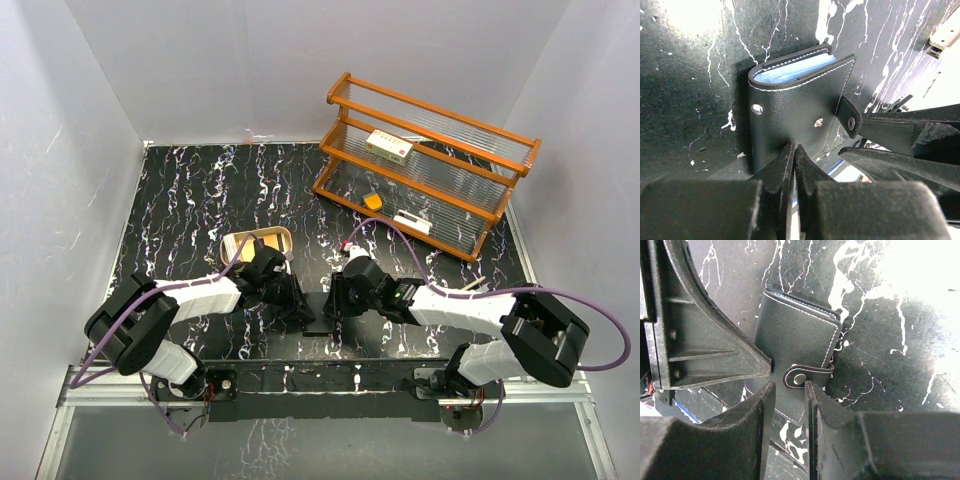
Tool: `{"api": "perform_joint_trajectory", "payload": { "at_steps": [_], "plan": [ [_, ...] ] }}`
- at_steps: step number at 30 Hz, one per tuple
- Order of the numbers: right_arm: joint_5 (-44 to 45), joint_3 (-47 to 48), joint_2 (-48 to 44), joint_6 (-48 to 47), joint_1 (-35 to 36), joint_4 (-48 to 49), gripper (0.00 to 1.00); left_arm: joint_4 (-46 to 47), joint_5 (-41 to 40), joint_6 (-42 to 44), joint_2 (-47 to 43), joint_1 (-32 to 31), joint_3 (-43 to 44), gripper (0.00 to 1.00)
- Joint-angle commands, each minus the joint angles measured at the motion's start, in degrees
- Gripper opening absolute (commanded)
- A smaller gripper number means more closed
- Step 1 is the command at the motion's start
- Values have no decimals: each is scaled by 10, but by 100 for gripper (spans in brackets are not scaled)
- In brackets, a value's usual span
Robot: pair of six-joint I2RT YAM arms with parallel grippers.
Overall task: Put the credit cards into the card holder
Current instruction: Close the card holder at the center of the board.
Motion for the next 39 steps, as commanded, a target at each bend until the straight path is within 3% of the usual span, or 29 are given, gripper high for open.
{"api": "perform_joint_trajectory", "payload": {
  "at_steps": [1, 7, 15, 26, 39],
  "plan": [
    [14, 30, -24, -9, -5, 7, 27, -58, -67, 17, 21, -6, -10, 1],
    [37, 33, -38, -6, -10, -9, 34, -61, -72, 18, 17, -6, -8, 1],
    [-1, 25, -14, 5, -14, 18, 40, -60, -70, 18, 20, -6, -6, 1],
    [-58, 21, 27, 20, -14, 63, 33, -57, -71, 17, 24, -6, -7, 1],
    [-47, 10, 40, 23, -15, 52, 21, -58, -71, 18, 26, -6, -6, 1]
  ]
}}
